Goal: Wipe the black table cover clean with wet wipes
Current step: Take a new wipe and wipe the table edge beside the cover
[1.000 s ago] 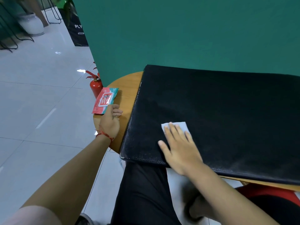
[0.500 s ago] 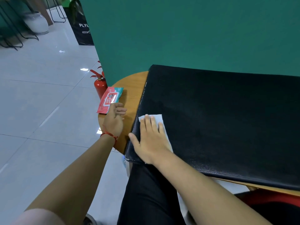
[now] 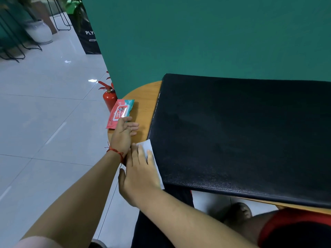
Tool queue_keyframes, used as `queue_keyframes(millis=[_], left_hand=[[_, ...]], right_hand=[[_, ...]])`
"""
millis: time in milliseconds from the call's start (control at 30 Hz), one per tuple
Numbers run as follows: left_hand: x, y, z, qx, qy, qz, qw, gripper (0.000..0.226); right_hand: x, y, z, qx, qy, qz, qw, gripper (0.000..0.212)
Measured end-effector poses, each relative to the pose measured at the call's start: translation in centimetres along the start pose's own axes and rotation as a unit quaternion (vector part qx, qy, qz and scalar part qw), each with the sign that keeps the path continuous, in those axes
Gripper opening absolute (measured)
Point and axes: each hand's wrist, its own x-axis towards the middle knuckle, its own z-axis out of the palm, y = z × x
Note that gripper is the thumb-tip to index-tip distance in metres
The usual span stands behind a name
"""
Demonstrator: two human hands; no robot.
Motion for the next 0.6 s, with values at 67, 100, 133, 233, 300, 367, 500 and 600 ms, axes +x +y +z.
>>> queue_keyframes(millis=[67, 100, 133, 233, 300, 367, 500, 600], left_hand=[[0.0, 0.0, 0.0, -0.004, -0.002, 0.001, 1.0, 0.025], [0.0, 0.0, 0.0, -0.004, -0.003, 0.001, 1.0, 0.024], [-0.1, 0.0, 0.1, -0.002, -0.005, 0.002, 1.0, 0.024], [-0.3, -0.2, 0.1, 0.006, -0.003, 0.011, 1.0, 0.023], [-0.5, -0.2, 0.3, 0.018, -0.001, 0.023, 1.0, 0.023], [-0.7, -0.2, 0.5, 0.041, -0.01, 0.033, 0.999, 0.024], [-0.7, 0.1, 0.9, 0.105, -0.036, 0.038, 0.993, 0.029], [-0.8, 0.6, 2.1, 0.157, -0.03, 0.021, 0.987, 0.028]], right_hand=[[0.1, 0.9, 0.0, 0.011, 0.015, -0.006, 1.0, 0.075], [0.3, 1.4, 0.0, 0.021, 0.019, -0.005, 1.0, 0.077], [0.4, 2.0, 0.0, 0.036, 0.022, -0.002, 0.999, 0.079], [1.2, 3.9, -0.6, 0.071, 0.012, -0.002, 0.997, 0.083], [1.9, 5.3, -1.2, 0.067, -0.001, -0.01, 0.998, 0.084], [2.6, 6.5, -1.8, 0.066, -0.005, -0.015, 0.998, 0.085], [4.0, 9.6, -2.7, 0.07, -0.007, -0.027, 0.997, 0.085], [5.0, 12.9, -3.4, 0.064, -0.005, -0.028, 0.998, 0.085]])
